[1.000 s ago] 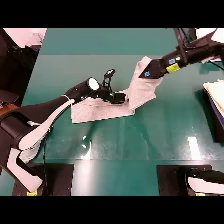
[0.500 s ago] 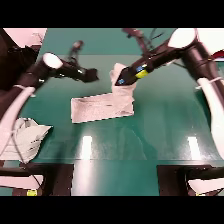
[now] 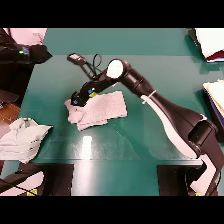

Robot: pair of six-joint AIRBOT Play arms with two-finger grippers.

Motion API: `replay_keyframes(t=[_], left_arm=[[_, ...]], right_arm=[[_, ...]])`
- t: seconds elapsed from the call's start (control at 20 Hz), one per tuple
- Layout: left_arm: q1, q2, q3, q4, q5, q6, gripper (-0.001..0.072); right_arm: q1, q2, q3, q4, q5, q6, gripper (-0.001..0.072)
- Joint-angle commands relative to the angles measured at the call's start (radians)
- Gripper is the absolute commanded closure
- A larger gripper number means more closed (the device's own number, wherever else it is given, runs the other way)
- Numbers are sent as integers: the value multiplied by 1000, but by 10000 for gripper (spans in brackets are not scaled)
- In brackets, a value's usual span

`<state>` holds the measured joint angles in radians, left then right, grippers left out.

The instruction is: Fold the shirts.

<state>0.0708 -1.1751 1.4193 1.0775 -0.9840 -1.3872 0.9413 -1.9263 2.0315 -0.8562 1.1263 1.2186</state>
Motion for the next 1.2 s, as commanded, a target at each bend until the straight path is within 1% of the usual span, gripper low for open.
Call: replay_keyframes(t=[0.0, 0.15, 0.25, 0.4, 0.5, 0.55, 0.6, 0.65, 0.8, 1.0, 1.15], left_arm=[[46, 35, 2, 22, -45, 0, 684], [46, 35, 2, 22, -78, 0, 684], [46, 34, 0, 23, -84, 11, 684], [46, 34, -2, 23, -87, 11, 684], [46, 34, -2, 22, -87, 11, 684], [46, 34, -2, 16, -87, 11, 684], [46, 34, -2, 11, -87, 11, 684], [46, 34, -2, 9, -87, 11, 684], [46, 34, -2, 8, -87, 11, 684], [46, 31, -2, 5, -87, 11, 684], [46, 31, -2, -2, -89, 11, 684]], right_arm=[[-6, 8, -43, -11, 19, -14, 104], [-146, 94, -193, -11, 148, -8, 114], [-258, 153, -324, -10, 177, -1, 121], [-433, 247, -542, -7, 153, 15, 121], [-528, 285, -660, 2, 92, 61, 118], [-568, 290, -703, 20, 73, 75, 105], [-595, 285, -735, 58, 66, 75, 59], [-613, 275, -767, 111, 48, 74, 9], [-608, 204, -791, 213, 31, 69, 10], [-525, 109, -791, 419, 5, -21, 17], [-445, 70, -791, 508, -48, -53, 20]])
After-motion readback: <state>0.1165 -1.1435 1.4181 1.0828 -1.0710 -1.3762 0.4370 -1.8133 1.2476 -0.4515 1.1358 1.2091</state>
